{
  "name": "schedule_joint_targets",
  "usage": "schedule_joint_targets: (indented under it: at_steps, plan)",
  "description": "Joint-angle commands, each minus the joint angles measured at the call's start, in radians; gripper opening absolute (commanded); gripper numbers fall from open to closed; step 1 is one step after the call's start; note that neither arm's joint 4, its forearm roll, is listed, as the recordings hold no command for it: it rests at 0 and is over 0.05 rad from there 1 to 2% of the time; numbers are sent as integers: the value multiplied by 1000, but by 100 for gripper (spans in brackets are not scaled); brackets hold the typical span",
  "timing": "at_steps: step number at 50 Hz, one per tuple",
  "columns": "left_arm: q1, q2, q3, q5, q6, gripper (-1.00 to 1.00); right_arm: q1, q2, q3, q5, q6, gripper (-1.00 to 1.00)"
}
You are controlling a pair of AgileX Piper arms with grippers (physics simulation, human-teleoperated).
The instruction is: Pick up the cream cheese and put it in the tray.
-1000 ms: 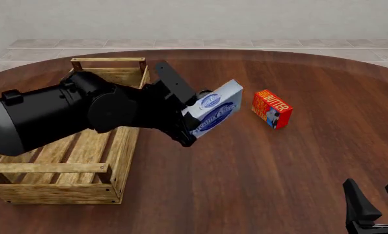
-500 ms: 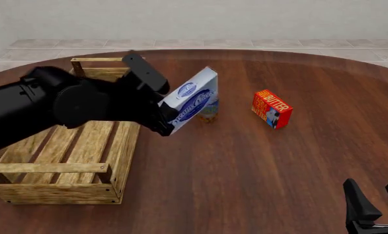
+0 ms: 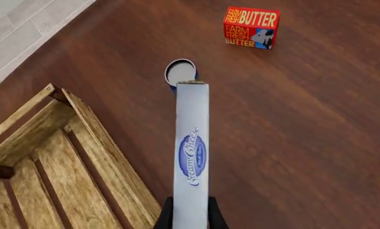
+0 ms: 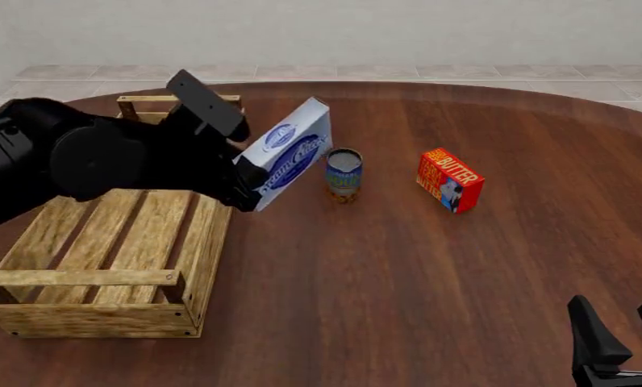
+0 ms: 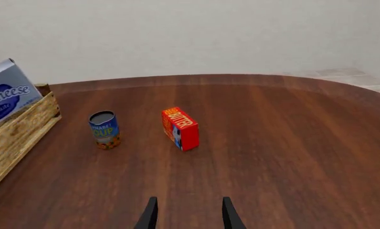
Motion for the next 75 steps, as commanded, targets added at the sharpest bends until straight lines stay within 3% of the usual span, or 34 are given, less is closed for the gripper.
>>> schedule_joint_targets:
  at_steps: [1,39,75]
  plan:
    - [42,-19,-17,19,24,-100,0,0,0,1,0,100]
    - [173,-86,19,43,23,-100,-2,0,0,3,1,100]
    - [295,-216,140,58,28,-100,-2,0,0,6,2,100]
